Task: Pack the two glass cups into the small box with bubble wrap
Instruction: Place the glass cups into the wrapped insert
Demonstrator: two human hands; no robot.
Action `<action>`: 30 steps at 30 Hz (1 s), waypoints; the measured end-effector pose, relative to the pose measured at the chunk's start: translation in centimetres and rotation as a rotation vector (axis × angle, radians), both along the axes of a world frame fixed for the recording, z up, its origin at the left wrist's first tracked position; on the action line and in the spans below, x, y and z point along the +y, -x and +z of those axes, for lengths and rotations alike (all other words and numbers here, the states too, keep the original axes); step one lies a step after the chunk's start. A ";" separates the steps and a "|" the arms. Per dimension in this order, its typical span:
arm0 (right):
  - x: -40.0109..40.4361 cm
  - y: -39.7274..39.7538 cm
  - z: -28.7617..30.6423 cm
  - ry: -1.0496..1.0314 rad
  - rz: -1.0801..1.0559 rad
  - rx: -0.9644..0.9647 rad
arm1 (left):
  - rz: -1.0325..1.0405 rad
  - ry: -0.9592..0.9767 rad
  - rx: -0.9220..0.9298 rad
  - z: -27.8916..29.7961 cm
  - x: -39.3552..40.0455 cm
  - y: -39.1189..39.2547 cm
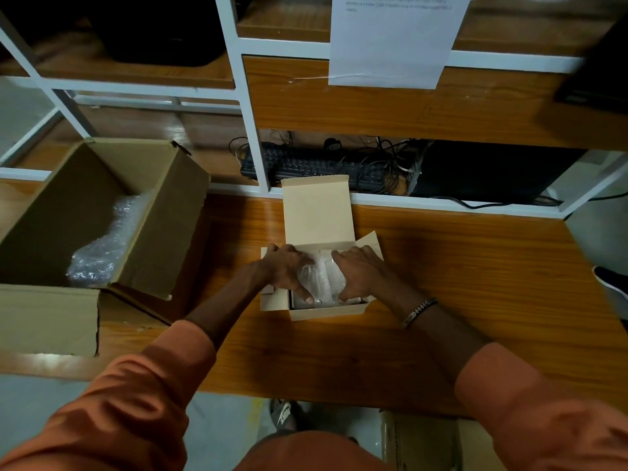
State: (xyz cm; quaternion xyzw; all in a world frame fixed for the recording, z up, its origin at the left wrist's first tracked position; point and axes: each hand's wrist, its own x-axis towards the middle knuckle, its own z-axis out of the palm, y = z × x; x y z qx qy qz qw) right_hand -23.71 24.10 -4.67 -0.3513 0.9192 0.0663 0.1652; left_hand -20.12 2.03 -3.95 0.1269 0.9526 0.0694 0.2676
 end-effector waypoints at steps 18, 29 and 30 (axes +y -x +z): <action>-0.5 0.0 4.6 0.299 -0.106 -0.270 | 0.223 -0.159 0.298 4.7 -0.6 -7.8; -16.7 -2.6 17.7 0.732 0.091 -0.230 | 0.373 0.083 0.847 15.7 -17.5 -12.5; -18.6 -2.8 18.4 0.765 0.118 -0.225 | 0.401 0.126 0.828 16.2 -19.5 -12.9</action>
